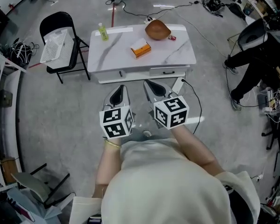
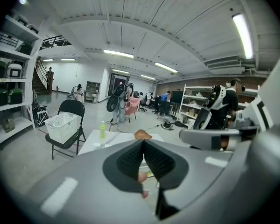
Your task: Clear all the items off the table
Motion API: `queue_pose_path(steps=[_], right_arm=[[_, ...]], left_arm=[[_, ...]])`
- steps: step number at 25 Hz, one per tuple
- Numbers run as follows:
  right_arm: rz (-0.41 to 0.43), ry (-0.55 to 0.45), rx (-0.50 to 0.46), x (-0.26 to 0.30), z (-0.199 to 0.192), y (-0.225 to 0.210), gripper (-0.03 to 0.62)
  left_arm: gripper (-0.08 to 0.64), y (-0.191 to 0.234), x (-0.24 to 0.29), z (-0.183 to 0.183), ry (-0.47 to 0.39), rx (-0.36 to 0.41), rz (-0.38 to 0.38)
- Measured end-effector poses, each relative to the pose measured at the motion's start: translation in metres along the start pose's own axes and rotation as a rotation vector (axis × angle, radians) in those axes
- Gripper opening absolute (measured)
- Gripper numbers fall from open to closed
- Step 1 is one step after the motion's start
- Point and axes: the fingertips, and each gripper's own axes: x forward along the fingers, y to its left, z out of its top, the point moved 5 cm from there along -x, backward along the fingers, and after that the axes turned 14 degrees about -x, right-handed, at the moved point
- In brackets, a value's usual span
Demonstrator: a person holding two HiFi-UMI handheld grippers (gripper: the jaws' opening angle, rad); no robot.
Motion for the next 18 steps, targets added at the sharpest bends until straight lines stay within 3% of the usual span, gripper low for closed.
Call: queue_pose_path(steps=[7, 18], right_arm=[[0.007, 0.018, 0.007, 0.025, -0.006, -0.014, -0.003], [-0.059, 0.016, 0.028, 0.091, 0.015, -0.059, -0.003]], left_arm=[[0.009, 0.011, 0.032, 0.005, 0.014, -0.015, 0.007], [0.009, 0.029, 0.117, 0.049, 0.053, 0.016, -0.053]])
